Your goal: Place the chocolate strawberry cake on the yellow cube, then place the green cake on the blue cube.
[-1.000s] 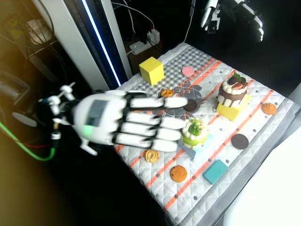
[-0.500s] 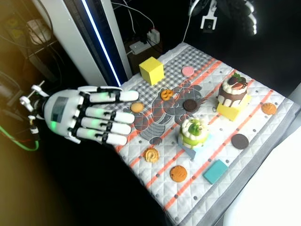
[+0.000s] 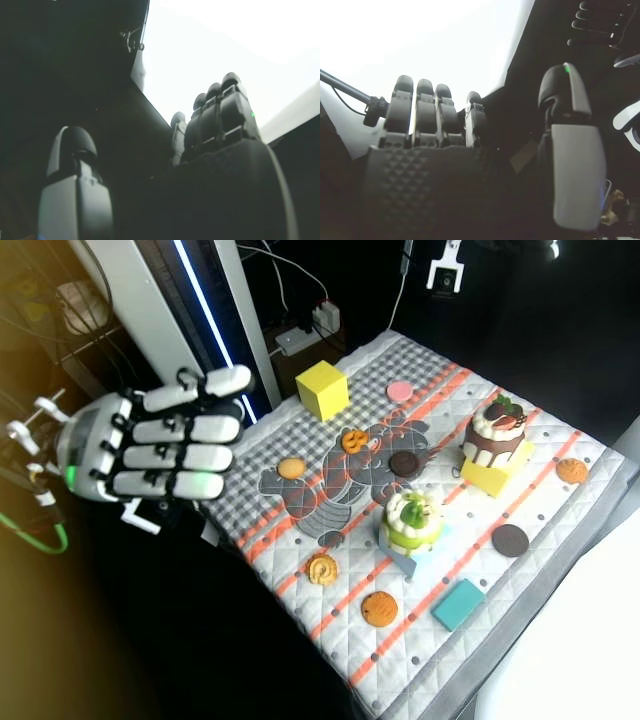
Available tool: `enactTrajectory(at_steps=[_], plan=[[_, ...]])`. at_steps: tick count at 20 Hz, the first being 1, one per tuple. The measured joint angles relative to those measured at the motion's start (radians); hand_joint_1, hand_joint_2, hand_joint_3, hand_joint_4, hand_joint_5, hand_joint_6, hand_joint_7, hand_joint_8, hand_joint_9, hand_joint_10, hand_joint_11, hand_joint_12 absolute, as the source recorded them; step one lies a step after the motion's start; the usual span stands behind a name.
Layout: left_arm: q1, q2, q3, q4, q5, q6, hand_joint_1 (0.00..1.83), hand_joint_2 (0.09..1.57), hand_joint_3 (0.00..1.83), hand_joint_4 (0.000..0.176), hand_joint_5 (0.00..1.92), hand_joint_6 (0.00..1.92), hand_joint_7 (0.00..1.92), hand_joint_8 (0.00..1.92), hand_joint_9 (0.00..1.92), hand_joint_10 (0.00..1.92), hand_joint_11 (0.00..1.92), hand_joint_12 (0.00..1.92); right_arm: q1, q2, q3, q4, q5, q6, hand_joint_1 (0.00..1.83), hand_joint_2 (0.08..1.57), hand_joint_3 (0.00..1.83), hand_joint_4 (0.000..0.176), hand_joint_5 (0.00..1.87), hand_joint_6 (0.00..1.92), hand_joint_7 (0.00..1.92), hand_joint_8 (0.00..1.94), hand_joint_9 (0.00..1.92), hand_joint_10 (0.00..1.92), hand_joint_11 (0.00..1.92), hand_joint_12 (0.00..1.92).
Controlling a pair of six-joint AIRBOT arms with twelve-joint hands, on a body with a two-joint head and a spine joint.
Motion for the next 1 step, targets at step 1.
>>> enactTrajectory(at_steps=[1], plan=[[0.0,0.0,-0.001,-0.002,0.0,0.0,0.57,0.84,0.05,0.128,0.0,0.0,0.0,0.0,0.0,0.0,0.0,0.52,0.0,0.0,0.0,-0.001,0.0,0.0,0.75,0.8,0.0,0.134,0.0,0.0,0.02,0.0,0.0,0.0,0.03,0.02]])
